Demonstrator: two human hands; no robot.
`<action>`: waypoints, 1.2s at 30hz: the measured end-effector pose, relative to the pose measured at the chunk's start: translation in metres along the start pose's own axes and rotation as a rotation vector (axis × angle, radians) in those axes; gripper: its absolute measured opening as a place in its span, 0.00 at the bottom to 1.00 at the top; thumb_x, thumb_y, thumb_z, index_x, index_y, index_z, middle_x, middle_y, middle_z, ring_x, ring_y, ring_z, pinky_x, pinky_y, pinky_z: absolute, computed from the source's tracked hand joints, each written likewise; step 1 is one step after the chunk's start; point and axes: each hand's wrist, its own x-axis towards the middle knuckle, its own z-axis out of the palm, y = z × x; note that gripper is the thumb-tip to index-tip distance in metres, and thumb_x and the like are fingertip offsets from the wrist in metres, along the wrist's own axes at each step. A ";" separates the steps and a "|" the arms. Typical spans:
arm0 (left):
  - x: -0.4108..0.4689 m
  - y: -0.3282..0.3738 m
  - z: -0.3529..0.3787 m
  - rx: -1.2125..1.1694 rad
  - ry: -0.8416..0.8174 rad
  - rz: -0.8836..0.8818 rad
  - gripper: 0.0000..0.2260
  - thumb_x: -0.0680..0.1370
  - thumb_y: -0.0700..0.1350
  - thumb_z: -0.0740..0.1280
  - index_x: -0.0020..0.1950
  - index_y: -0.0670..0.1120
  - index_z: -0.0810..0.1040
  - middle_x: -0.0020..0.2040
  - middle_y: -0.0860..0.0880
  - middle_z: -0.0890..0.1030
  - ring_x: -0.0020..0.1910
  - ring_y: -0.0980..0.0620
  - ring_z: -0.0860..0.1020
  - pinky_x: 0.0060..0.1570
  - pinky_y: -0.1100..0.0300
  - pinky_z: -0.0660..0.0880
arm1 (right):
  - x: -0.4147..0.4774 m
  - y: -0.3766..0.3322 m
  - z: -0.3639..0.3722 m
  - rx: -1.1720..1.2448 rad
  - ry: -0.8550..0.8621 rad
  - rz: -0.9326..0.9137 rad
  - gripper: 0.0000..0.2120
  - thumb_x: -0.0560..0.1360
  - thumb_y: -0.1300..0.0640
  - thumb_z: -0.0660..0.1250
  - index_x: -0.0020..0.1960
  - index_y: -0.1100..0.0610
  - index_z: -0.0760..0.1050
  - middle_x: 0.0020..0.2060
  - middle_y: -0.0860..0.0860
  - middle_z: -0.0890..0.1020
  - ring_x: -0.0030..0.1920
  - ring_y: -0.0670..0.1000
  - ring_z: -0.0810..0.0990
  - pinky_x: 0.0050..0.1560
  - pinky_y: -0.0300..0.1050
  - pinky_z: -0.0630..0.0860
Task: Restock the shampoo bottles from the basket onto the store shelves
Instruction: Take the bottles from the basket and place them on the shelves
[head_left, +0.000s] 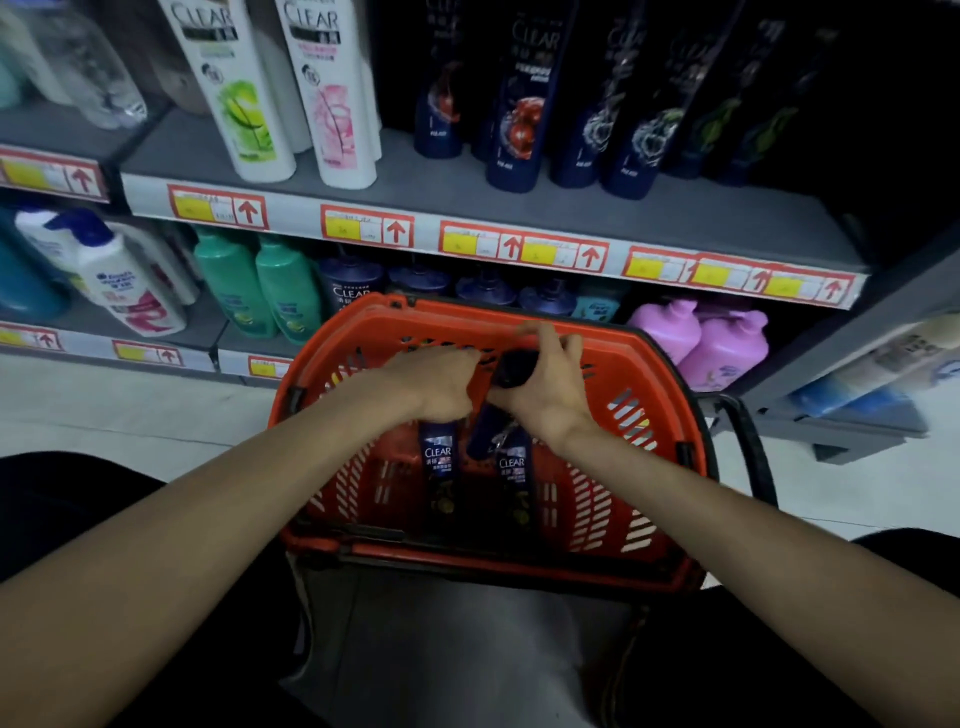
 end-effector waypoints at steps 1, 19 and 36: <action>0.000 0.005 -0.001 0.002 0.010 0.017 0.24 0.78 0.49 0.70 0.74 0.49 0.70 0.71 0.46 0.75 0.69 0.43 0.75 0.66 0.50 0.72 | 0.001 -0.009 -0.014 0.015 0.018 -0.026 0.36 0.62 0.58 0.81 0.66 0.47 0.69 0.59 0.53 0.66 0.49 0.47 0.73 0.53 0.30 0.74; 0.003 0.074 0.022 -1.133 0.255 0.101 0.22 0.74 0.44 0.78 0.66 0.52 0.78 0.52 0.57 0.87 0.50 0.66 0.83 0.45 0.74 0.75 | 0.002 -0.038 -0.115 0.401 0.197 -0.123 0.38 0.62 0.49 0.85 0.67 0.45 0.72 0.53 0.44 0.81 0.54 0.35 0.79 0.49 0.27 0.75; 0.009 0.090 0.003 -1.737 0.070 -0.109 0.14 0.80 0.54 0.68 0.57 0.46 0.84 0.51 0.44 0.87 0.44 0.47 0.86 0.49 0.52 0.80 | 0.026 -0.019 -0.122 0.924 0.052 0.254 0.11 0.77 0.65 0.71 0.59 0.58 0.79 0.48 0.56 0.87 0.49 0.55 0.87 0.52 0.49 0.84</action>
